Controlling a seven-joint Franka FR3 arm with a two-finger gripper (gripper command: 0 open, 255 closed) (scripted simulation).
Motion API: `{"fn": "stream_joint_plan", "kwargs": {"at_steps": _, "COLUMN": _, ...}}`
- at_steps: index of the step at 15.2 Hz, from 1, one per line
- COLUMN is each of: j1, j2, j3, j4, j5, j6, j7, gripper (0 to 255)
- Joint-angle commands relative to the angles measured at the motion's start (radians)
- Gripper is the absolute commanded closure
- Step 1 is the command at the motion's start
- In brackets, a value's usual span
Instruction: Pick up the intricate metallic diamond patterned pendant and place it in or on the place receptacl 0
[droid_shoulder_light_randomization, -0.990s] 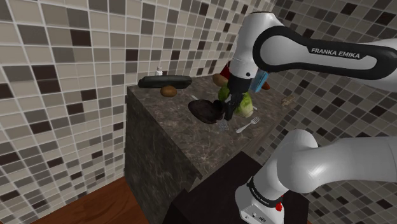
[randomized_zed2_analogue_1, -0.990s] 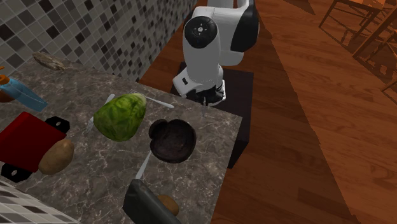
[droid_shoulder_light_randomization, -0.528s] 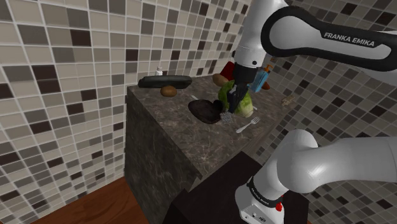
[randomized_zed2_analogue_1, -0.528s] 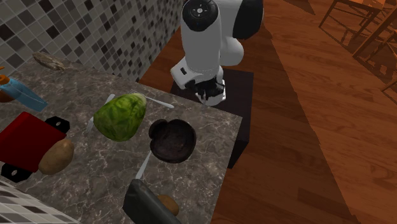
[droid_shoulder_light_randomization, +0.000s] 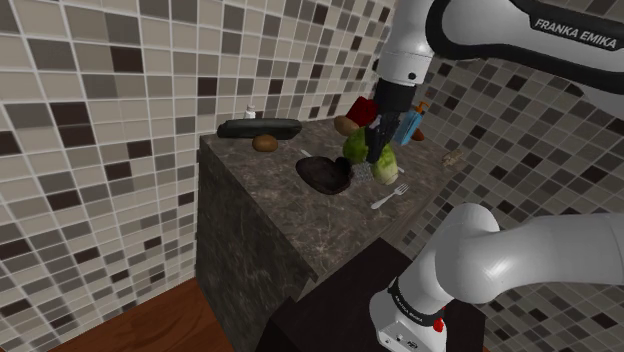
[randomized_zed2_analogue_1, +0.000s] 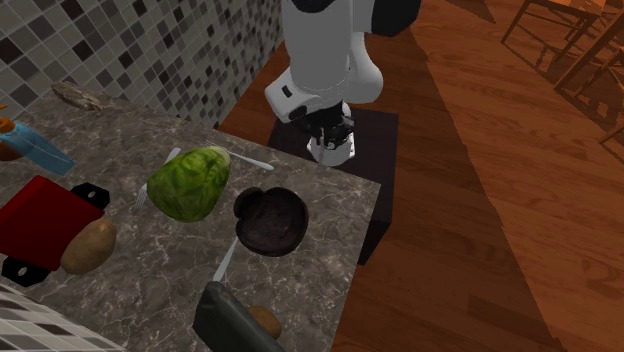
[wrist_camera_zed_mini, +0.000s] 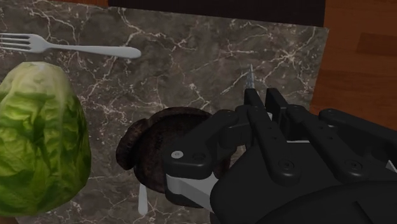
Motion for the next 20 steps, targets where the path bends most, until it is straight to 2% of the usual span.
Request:
{"fn": "stream_joint_plan", "kwargs": {"at_steps": 1, "j1": 0.001, "j2": 0.009, "j3": 0.001, "j4": 0.032, "j5": 0.001, "j6": -0.023, "j7": 0.001, "gripper": 255}}
{"fn": "stream_joint_plan", "kwargs": {"at_steps": 4, "j1": 0.001, "j2": 0.016, "j3": 0.001, "j4": 0.066, "j5": 0.001, "j6": -0.051, "j7": 0.001, "gripper": 255}}
{"fn": "stream_joint_plan", "kwargs": {"at_steps": 11, "j1": -0.019, "j2": 0.257, "j3": -0.091, "j4": 0.292, "j5": -0.055, "j6": -0.034, "j7": -0.104, "gripper": 255}}
{"fn": "stream_joint_plan", "kwargs": {"at_steps": 16, "j1": -0.029, "j2": 0.446, "j3": -0.153, "j4": 0.498, "j5": -0.067, "j6": -0.05, "j7": -0.186, "gripper": 255}}
{"fn": "stream_joint_plan", "kwargs": {"at_steps": 20, "j1": -0.031, "j2": 0.435, "j3": -0.154, "j4": 0.433, "j5": -0.069, "j6": 0.004, "j7": -0.184, "gripper": 255}}
